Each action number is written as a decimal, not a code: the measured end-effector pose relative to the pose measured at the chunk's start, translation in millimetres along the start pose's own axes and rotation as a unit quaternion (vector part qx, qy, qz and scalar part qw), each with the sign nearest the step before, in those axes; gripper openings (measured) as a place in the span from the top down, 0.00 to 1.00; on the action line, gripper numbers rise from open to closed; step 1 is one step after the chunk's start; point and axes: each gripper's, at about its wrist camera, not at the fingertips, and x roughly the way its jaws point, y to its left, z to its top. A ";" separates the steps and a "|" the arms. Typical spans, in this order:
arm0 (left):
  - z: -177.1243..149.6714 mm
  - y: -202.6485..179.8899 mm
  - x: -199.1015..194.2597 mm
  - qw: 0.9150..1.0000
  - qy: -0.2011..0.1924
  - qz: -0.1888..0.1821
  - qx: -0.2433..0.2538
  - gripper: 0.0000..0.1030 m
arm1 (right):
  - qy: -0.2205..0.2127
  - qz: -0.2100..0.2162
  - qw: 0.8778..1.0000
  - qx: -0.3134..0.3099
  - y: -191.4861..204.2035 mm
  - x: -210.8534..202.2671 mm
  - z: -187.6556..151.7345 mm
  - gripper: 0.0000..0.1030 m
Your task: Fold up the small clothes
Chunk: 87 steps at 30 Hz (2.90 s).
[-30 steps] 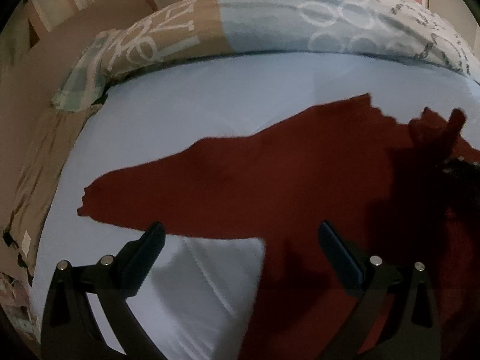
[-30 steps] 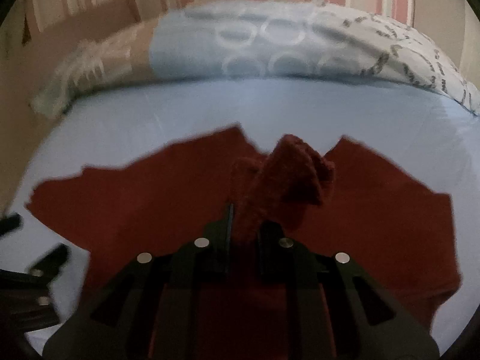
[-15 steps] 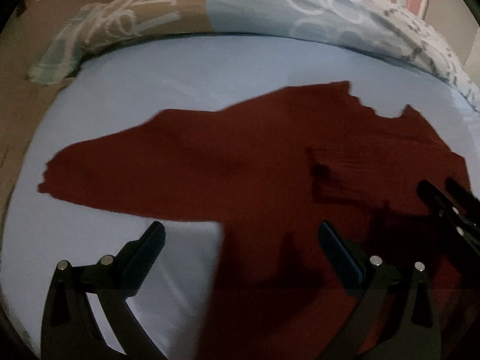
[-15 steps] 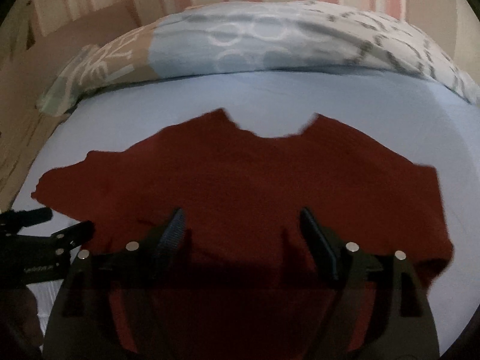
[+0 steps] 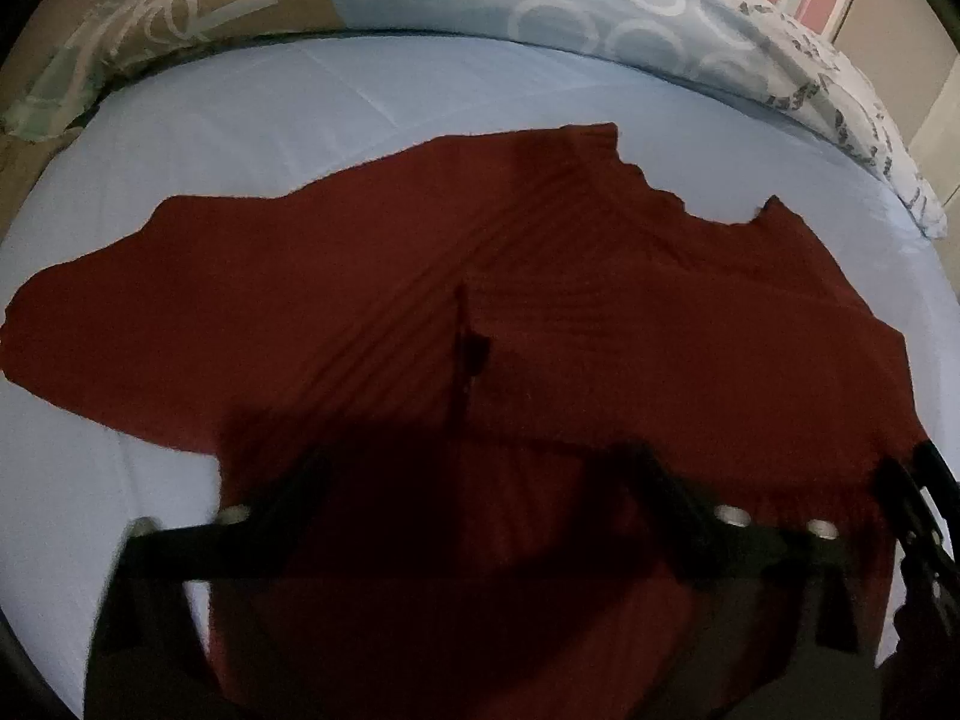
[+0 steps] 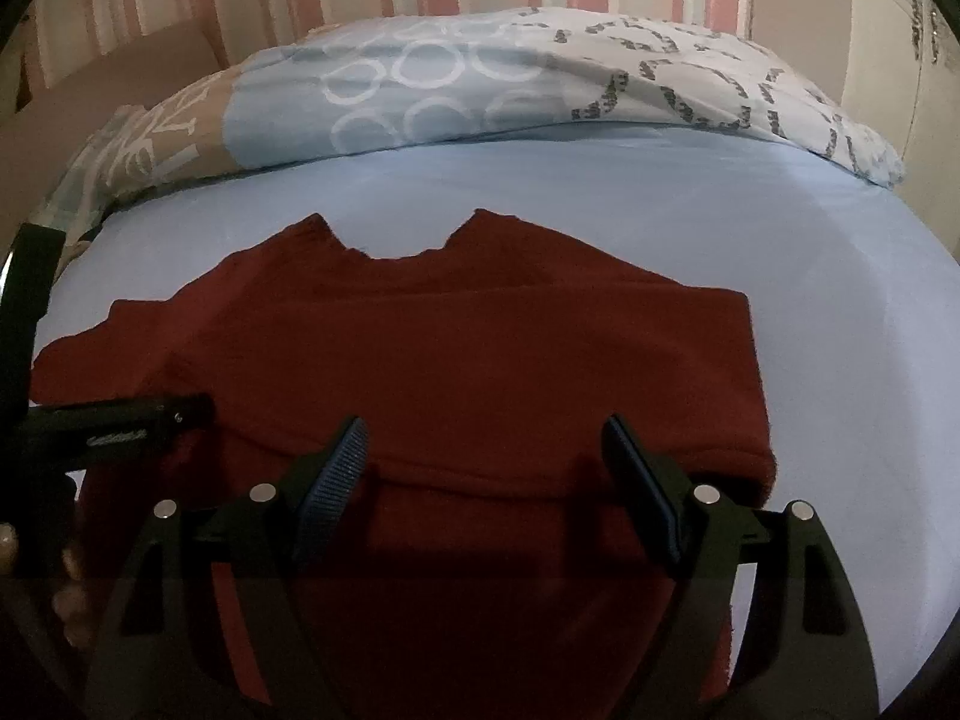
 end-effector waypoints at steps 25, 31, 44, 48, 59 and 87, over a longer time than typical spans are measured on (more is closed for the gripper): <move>21.7 7.5 -15.7 0.989 -0.074 0.064 0.110 0.87 | -0.001 -0.069 0.997 0.023 -35.3 6.0 6.2 0.20; 9.2 10.5 -6.2 0.988 -0.066 0.074 0.118 0.82 | 0.034 -0.089 0.995 0.016 -40.9 32.1 -1.8 0.23; 2.7 35.6 -9.6 0.986 -0.059 0.125 0.092 0.33 | 0.035 -0.107 0.994 -0.002 -37.7 36.0 -3.7 0.23; -4.5 44.6 -9.8 0.989 -0.049 0.124 0.069 0.32 | 0.022 -0.092 0.995 -0.007 -29.7 24.3 -2.9 0.22; -8.7 50.0 -9.6 0.989 -0.041 0.126 0.071 0.19 | 0.041 -0.078 0.996 -0.018 -17.0 33.1 -6.8 0.22; -7.1 281.3 -95.8 0.987 -0.062 0.149 -0.023 0.11 | -0.039 0.008 0.997 -0.070 236.7 -23.1 48.8 0.14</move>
